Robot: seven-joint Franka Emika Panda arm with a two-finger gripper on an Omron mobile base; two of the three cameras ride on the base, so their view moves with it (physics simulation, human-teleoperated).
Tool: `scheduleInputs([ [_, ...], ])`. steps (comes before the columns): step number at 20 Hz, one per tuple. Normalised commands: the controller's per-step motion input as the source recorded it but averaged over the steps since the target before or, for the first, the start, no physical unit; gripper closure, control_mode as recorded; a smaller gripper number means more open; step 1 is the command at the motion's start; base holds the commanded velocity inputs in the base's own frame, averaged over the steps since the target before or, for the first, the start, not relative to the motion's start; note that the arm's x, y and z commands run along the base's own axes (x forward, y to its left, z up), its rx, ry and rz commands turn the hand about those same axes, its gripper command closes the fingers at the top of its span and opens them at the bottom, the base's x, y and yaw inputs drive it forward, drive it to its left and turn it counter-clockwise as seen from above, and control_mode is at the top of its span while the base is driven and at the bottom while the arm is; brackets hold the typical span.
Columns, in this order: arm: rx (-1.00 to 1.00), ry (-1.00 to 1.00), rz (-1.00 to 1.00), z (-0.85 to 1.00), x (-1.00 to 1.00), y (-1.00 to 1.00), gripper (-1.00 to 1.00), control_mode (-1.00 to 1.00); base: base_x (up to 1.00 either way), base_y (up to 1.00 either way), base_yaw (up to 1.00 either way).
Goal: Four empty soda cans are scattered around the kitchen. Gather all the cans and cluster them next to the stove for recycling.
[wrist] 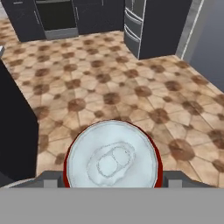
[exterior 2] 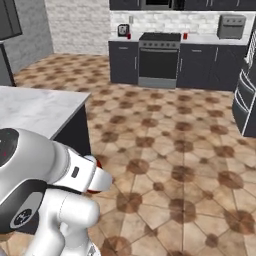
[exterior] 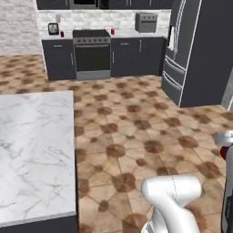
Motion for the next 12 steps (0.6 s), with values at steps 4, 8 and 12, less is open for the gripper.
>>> scheduleInputs([
  [4, 0.00, 0.00, 0.00, 0.00, 0.00, 0.00, 1.00, 1.00, 0.85, -0.12, 0.00],
  [8, 0.00, 0.00, 0.00, 0.00, 0.00, 0.00, 1.00, 1.00, 0.85, -0.43, 0.00],
  [12, 0.00, 0.00, 0.00, 0.00, 0.00, 0.00, 1.00, 1.00, 0.86, -0.28, 0.00],
])
